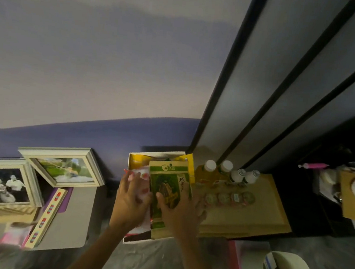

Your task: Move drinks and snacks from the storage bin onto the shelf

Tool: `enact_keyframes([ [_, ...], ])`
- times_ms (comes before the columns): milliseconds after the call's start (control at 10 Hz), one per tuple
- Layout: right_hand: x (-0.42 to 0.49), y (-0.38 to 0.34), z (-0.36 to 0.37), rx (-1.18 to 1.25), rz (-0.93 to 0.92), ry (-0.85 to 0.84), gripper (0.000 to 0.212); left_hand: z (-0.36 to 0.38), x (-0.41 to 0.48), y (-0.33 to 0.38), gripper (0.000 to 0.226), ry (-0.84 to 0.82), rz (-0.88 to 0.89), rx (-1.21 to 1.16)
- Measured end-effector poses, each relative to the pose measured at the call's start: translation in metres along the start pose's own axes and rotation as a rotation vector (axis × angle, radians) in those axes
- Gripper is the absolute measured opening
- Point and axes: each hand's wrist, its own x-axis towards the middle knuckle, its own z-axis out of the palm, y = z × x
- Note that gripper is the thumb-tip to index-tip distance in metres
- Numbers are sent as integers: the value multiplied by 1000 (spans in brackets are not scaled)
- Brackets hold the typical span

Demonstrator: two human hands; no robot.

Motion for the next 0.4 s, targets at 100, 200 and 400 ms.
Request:
enact_keyframes([
  [100,-2,10,-22,64,-41,-6,125,-13,0,-3,99,-54,-1,29],
  [200,-5,19,-44,114,-117,22,117,-20,-1,-9,106,-73,29,93],
  [400,-8,10,-106,70,-322,35,110,-64,-6,58,93,-15,160,186],
])
